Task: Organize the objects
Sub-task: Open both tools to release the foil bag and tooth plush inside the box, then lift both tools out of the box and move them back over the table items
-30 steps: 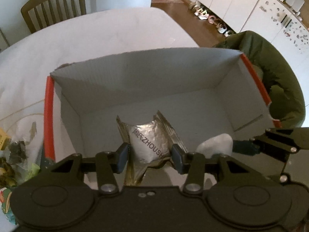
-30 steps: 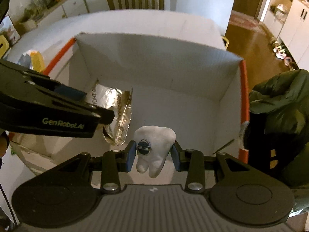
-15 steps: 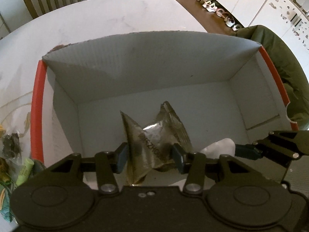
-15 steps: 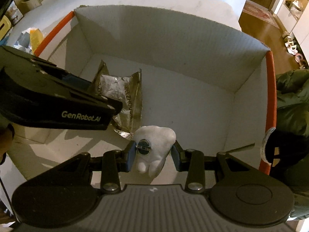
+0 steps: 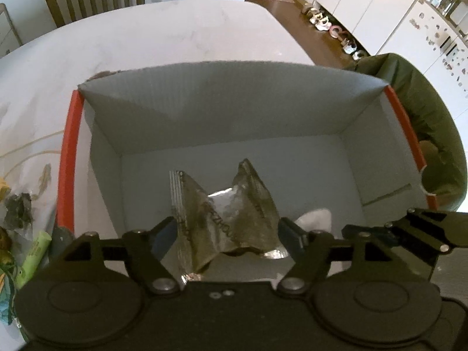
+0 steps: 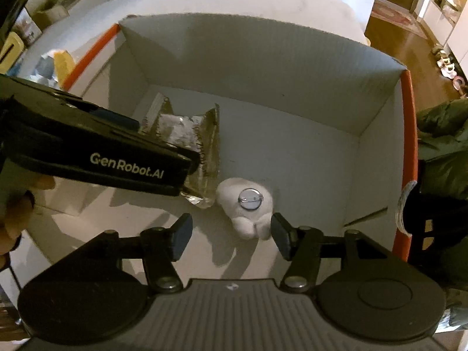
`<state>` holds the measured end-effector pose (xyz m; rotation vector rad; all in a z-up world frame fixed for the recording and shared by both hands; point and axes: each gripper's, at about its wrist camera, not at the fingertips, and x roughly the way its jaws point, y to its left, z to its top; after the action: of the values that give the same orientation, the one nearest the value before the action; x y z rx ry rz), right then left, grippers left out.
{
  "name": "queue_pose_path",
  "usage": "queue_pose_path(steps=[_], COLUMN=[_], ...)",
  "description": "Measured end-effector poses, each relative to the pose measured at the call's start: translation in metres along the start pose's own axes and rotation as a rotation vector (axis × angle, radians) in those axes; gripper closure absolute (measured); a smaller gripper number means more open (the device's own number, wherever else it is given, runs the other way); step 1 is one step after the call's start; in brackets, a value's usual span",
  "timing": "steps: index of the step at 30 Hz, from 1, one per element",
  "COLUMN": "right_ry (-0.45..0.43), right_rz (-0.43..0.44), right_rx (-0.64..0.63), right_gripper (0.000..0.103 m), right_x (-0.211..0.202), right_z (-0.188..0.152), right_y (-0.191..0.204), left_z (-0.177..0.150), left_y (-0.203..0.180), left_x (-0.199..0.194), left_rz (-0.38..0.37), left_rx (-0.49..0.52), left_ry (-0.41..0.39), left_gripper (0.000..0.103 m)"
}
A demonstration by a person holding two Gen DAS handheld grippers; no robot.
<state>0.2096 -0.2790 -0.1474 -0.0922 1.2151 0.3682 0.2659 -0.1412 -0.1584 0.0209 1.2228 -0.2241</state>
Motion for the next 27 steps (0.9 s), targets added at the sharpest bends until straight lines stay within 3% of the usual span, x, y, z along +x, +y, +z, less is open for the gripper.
queue_pose_path(steps=[11,21,24,27], right_ry=[-0.089,-0.2,-0.241,-0.276], right_rz=[0.008,0.014,0.014,0.02], right_rx=[0.019,0.038,0.032,0.02], right_gripper=[0.044,0.044,0.044,0.037], right_x=[-0.028,-0.064,-0.078,-0.087], right_z=[-0.007,-0.016,-0.019,-0.02], right_y=[0.0,0.015,0.025,0.038], left_z=[-0.019,-0.048,-0.058,-0.064], left_y=[0.0,0.024,0.031,0.039], left_x=[-0.052,-0.115,-0.127,-0.138], left_rz=[-0.035,-0.014,0.023,0.042], left_rx=[0.009,0.018,0.029,0.035], left_ry=[-0.141,-0.295,-0.348,-0.389], left_gripper=[0.023,0.019,0.016,0.015])
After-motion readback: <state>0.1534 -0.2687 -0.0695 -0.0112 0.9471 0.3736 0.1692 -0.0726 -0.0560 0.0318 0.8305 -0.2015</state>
